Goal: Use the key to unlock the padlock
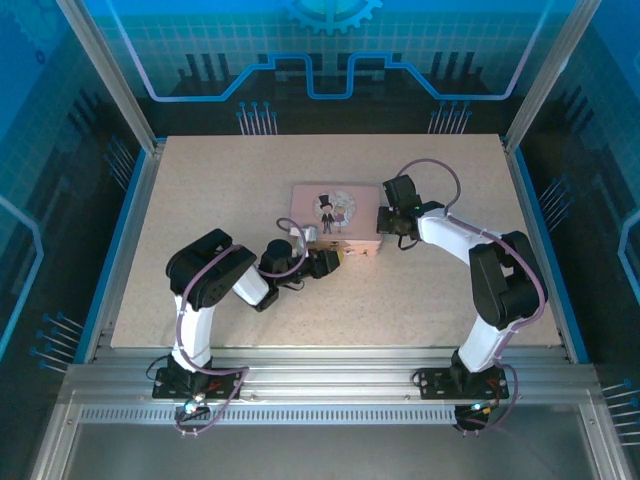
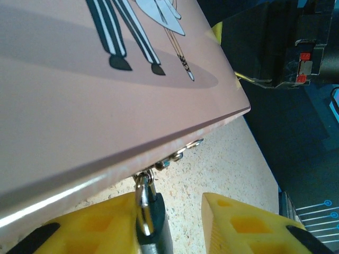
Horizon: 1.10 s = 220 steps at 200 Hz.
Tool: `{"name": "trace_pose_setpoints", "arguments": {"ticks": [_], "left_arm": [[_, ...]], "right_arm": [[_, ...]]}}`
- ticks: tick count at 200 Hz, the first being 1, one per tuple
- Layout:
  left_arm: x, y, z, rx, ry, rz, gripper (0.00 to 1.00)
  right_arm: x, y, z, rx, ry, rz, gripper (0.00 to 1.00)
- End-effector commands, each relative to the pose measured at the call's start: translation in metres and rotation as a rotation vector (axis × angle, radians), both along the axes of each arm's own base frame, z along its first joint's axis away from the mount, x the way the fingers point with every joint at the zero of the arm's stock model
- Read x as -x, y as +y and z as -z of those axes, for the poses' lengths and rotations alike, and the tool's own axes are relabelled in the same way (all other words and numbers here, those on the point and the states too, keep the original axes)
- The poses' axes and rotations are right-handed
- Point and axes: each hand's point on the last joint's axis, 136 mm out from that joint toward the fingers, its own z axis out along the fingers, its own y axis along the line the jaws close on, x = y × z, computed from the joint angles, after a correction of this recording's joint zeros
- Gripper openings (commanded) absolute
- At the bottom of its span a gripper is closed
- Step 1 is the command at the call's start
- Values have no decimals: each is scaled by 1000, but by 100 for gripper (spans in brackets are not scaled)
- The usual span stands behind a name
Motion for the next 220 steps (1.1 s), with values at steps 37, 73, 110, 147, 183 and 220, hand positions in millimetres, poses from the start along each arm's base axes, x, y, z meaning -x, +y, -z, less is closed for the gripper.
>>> {"name": "trace_pose_setpoints", "arguments": {"ticks": [37, 73, 110, 147, 183, 220], "left_arm": [[9, 13, 43, -84, 206, -14, 29], [8, 13, 46, -98, 214, -9, 21], [8, 11, 43, -82, 214, -3, 34], [6, 2, 35, -37, 203, 15, 37], [8, -5, 37, -31, 208, 30, 37], [11, -9, 42, -28, 222, 34, 39]], "right_arm": [[-4, 10, -7, -21, -31, -14, 0], [-3, 9, -6, -21, -30, -14, 0], [-3, 12, -4, -30, -26, -19, 0], [-1, 18, 0, -43, -22, -25, 0], [-2, 20, 1, -41, -22, -27, 0], [-2, 20, 1, -39, -23, -28, 0]]}}
